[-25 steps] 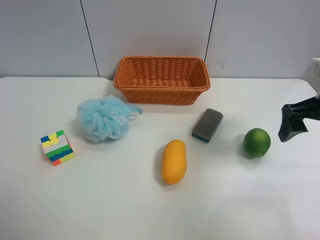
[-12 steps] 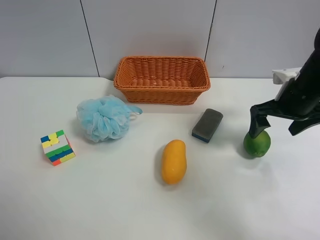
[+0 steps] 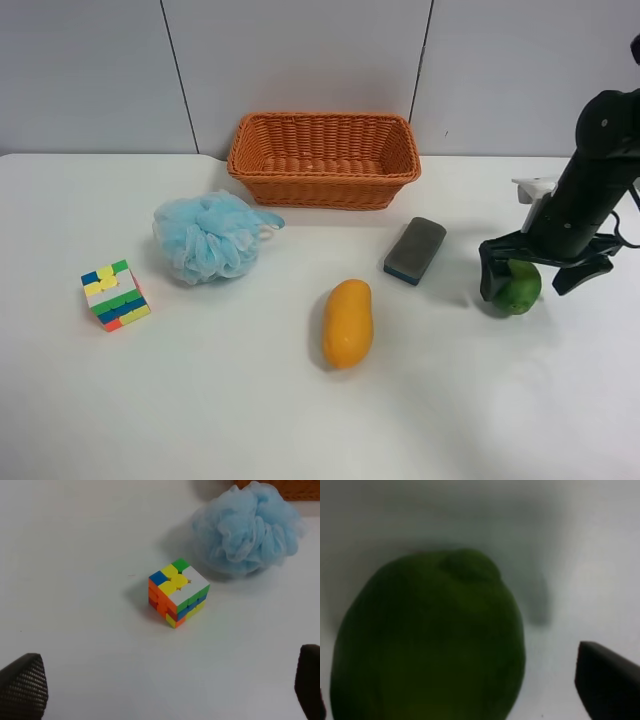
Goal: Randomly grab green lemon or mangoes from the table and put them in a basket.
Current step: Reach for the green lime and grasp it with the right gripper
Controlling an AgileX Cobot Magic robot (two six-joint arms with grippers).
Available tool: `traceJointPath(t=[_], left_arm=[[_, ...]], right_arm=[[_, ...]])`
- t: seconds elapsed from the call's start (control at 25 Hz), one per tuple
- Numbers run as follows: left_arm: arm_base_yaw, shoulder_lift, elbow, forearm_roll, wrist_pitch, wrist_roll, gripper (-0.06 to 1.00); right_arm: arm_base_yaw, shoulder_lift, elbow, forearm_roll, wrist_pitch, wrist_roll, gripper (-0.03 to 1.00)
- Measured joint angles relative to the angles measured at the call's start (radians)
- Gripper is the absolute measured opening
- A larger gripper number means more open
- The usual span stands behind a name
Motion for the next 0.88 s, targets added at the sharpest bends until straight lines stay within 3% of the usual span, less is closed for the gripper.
traceJointPath(t=[0.4, 0.64, 0.88], left_arm=[[0.000, 0.000, 0.000, 0.000, 0.000, 0.000, 0.99], [0.000, 0.000, 0.000, 0.000, 0.000, 0.000, 0.99], [0.000, 0.000, 0.000, 0.000, 0.000, 0.000, 0.99]], right_arm=[[0.000, 0.044, 0.000, 0.001, -0.023, -0.001, 0.98], [0.000, 0.044, 0.000, 0.002, -0.027, -0.001, 0.65], [0.000, 0.044, 0.000, 0.005, -0.028, -0.001, 0.65]])
